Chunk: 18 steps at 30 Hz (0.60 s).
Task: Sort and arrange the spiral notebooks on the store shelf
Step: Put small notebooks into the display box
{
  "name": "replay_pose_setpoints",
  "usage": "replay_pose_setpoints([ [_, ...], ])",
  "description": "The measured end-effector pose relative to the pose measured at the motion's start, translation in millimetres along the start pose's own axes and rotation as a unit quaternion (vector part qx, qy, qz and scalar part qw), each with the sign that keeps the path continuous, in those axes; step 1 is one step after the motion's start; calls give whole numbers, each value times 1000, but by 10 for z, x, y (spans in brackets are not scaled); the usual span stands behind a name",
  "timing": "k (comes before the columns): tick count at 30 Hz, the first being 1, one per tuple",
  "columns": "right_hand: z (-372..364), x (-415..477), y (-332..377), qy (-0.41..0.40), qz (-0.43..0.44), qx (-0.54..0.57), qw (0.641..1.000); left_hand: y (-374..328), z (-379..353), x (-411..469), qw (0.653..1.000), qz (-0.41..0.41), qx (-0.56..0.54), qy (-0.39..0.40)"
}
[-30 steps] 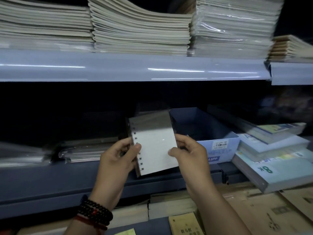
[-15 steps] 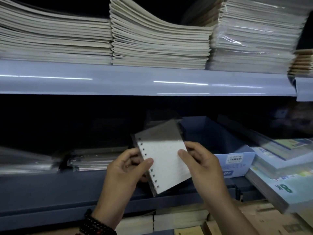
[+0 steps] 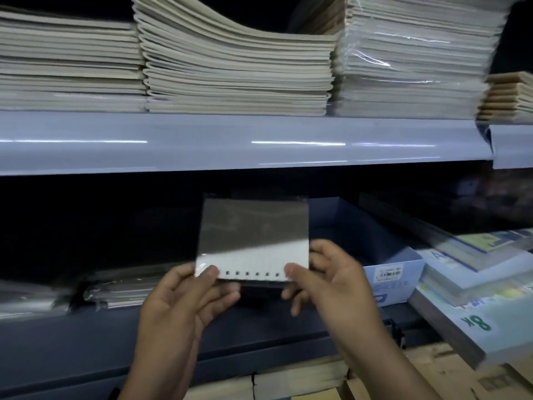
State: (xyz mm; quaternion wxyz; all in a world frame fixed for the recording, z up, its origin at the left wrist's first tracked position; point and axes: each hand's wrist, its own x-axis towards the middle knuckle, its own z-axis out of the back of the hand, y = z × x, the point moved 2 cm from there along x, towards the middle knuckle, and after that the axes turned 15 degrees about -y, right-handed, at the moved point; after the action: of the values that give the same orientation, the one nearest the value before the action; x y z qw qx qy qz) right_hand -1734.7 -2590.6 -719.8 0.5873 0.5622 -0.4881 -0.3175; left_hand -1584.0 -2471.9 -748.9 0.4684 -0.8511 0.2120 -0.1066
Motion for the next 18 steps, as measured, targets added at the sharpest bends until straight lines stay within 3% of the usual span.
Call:
replay_pose_setpoints([
  [7, 512, 340, 248, -130, 51, 5, 990, 63, -522, -62, 1000, -7, -6, -4],
  [10, 780, 508, 271, -214, 61, 0, 975, 152, -906, -83, 997, -37, 61, 14],
  [14, 1163, 706, 174, -288, 71, -127, 947, 307, -1240, -41, 977, -77, 191, 49],
  [18, 1354, 834, 124, -263, 61, -256, 928, 480, -1336, 27, 946, -67, 310, 72],
])
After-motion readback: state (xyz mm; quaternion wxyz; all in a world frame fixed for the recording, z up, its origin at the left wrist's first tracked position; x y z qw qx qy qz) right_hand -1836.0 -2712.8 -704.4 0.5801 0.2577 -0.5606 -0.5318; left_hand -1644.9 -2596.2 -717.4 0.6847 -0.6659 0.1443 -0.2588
